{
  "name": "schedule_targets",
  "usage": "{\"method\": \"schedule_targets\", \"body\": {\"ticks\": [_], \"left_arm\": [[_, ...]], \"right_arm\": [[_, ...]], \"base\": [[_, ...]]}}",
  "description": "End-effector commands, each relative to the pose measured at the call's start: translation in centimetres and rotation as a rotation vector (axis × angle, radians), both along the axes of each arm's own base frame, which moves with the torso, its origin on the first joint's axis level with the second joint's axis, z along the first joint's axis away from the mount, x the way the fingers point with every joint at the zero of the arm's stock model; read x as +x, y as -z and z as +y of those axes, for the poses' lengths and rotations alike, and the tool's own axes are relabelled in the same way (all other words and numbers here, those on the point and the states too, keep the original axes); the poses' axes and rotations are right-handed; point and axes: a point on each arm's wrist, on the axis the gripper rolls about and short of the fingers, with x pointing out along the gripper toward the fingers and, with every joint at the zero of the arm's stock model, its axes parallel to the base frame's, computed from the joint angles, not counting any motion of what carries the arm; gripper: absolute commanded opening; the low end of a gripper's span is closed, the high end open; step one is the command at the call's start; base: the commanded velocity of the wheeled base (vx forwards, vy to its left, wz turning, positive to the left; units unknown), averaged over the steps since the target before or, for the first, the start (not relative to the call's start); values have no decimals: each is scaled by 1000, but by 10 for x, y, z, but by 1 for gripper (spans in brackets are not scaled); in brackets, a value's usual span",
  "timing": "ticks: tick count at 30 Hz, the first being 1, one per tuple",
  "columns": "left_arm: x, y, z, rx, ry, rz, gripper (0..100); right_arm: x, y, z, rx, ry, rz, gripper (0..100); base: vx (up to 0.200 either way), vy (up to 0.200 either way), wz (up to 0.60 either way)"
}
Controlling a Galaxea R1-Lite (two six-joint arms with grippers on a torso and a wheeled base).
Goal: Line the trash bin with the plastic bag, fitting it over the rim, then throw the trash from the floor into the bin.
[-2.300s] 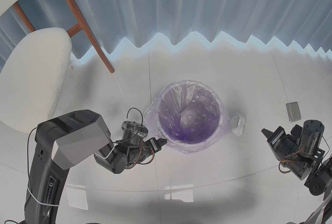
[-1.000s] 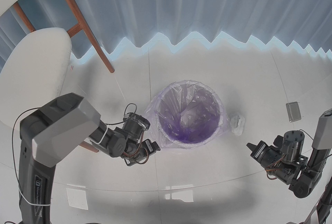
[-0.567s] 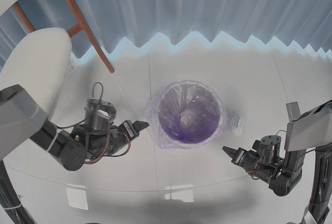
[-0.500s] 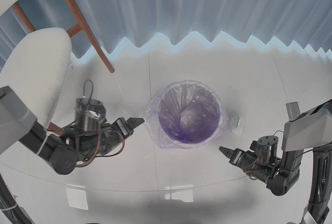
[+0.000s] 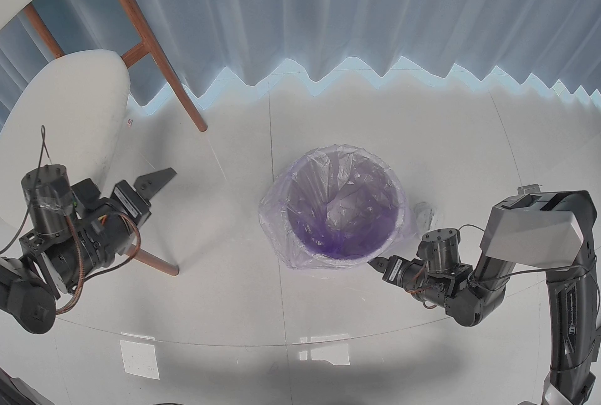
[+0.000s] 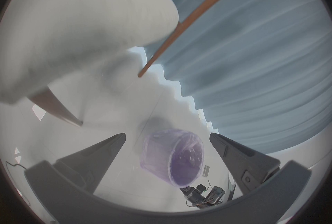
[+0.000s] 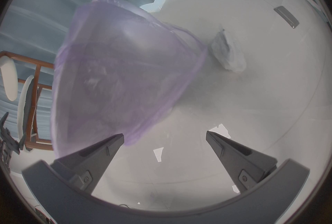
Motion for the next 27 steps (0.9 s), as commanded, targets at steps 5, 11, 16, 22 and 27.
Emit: {"method": "schedule_targets", "body": {"ticks": [5,11,16,22,27], "left_arm": [[-15,-9,22,-12,-75,-55,100],[-16,-9,23,-10,-79,-57,100],[-18,-6,23,-8,-78,-45,100],[-18,-5,23,-6,-76,-42,100],[-19,-4,23,4,-75,-40,100]], "right_arm": [[33,15,10,6,8,-26,100],[46,17,6,-3,23,-16,100],[69,19,0,-23,60,30,100],[84,18,-4,-50,82,107,100],[89,16,-6,-79,97,221,100]], "base": [[0,0,0],[0,0,0],[0,0,0],[0,0,0],[0,0,0]]}}
